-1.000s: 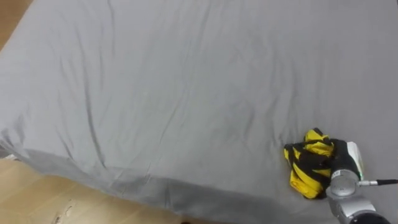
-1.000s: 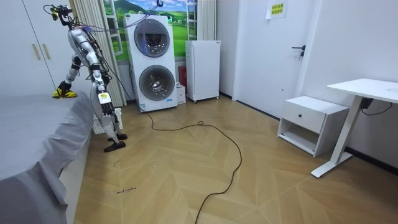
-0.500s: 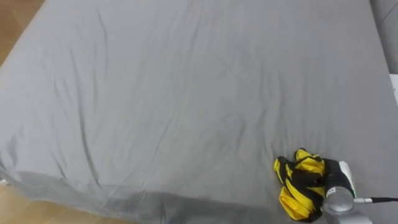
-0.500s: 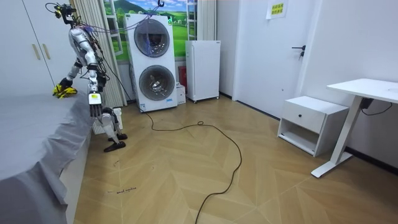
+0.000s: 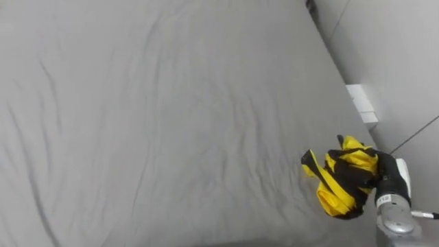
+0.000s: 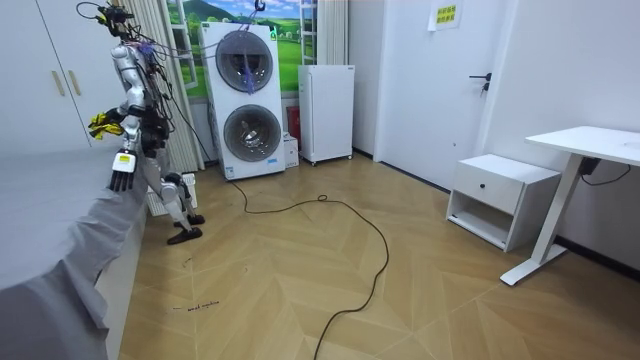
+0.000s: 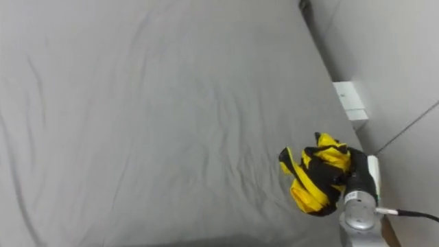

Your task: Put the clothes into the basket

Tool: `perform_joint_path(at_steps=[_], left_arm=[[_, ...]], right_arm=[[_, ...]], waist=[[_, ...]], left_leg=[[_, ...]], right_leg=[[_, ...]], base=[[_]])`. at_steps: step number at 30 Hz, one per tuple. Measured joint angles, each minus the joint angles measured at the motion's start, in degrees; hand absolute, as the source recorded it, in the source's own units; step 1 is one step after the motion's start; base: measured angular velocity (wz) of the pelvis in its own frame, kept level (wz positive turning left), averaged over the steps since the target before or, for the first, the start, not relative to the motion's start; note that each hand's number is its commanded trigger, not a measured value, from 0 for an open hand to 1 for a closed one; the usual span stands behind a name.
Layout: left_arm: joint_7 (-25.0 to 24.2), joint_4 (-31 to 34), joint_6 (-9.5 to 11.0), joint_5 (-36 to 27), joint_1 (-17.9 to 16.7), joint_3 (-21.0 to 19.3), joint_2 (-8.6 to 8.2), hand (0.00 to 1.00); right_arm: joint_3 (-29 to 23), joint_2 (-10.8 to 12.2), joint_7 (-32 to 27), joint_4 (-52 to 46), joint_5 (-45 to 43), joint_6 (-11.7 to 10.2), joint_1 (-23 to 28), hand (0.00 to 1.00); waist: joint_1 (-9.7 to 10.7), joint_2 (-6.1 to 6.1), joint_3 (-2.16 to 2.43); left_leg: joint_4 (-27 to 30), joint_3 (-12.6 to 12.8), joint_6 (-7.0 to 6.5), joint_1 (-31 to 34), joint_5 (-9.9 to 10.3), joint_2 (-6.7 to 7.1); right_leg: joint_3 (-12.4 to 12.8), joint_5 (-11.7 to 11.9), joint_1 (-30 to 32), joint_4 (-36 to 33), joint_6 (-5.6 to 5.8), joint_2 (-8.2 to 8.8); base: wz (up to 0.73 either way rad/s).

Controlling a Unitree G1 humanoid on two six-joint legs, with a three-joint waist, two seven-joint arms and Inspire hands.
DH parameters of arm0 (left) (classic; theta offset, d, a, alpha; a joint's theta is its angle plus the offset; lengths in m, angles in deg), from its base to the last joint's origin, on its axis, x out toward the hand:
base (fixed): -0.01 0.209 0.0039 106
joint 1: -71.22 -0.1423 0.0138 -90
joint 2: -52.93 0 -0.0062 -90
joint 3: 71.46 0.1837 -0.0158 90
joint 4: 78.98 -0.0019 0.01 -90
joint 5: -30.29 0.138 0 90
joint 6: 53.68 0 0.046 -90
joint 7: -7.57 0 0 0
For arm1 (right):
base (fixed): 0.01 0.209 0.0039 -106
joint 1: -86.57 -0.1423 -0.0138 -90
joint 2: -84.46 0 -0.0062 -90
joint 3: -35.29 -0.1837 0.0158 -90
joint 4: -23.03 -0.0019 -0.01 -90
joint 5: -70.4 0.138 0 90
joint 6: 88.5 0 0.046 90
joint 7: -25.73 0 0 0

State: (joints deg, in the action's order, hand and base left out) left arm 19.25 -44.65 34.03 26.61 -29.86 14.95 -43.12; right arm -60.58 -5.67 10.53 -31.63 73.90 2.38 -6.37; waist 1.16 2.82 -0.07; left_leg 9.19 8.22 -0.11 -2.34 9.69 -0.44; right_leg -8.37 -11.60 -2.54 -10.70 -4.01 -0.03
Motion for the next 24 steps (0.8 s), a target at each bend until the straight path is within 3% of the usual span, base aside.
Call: perform_joint_path(at_steps=[6,16,18,24], left_arm=[[-1.2,0.0,-0.3,1.0,-1.2,-0.8,0.02,0.0],[-2.2,0.6,-0.5,3.4,-3.0,-3.1,0.07,0.0],[-2.2,0.5,-1.6,3.4,-3.5,-3.1,0.1,0.0],[-3.3,0.3,-2.6,4.0,-2.5,-2.7,0.54,0.0]], right_arm=[[-3.7,0.0,-0.4,-3.0,0.3,0.0,2.1,1.0],[-5.3,0.0,0.2,-2.7,2.8,0.7,6.6,1.0],[-6.6,0.1,0.1,-2.2,2.8,0.8,6.9,1.0],[-9.0,0.1,-1.8,4.7,3.2,1.3,6.6,1.0]], waist=[[1.7,-0.22,-0.11],[2.2,0.37,-0.08],[3.6,0.51,-0.06],[4.8,0.04,0.05]], left_leg=[[0.0,2.3,-0.01,-1.7,0.0,0.08],[-0.5,4.1,-0.01,-2.3,0.0,0.06],[-0.5,4.4,-0.01,-2.0,0.0,0.12],[0.0,6.1,-0.03,1.6,0.0,-0.17]], right_leg=[[1.9,-0.3,-0.3,0.1,0.48,-0.09],[5.4,0.0,1.0,-1.0,0.8,-0.41],[5.9,0.0,1.4,-1.0,0.85,-0.43],[7.0,0.7,5.5,-1.7,0.98,-0.63]], base=[[-0.16],[-0.17],[-0.1],[-0.12]])
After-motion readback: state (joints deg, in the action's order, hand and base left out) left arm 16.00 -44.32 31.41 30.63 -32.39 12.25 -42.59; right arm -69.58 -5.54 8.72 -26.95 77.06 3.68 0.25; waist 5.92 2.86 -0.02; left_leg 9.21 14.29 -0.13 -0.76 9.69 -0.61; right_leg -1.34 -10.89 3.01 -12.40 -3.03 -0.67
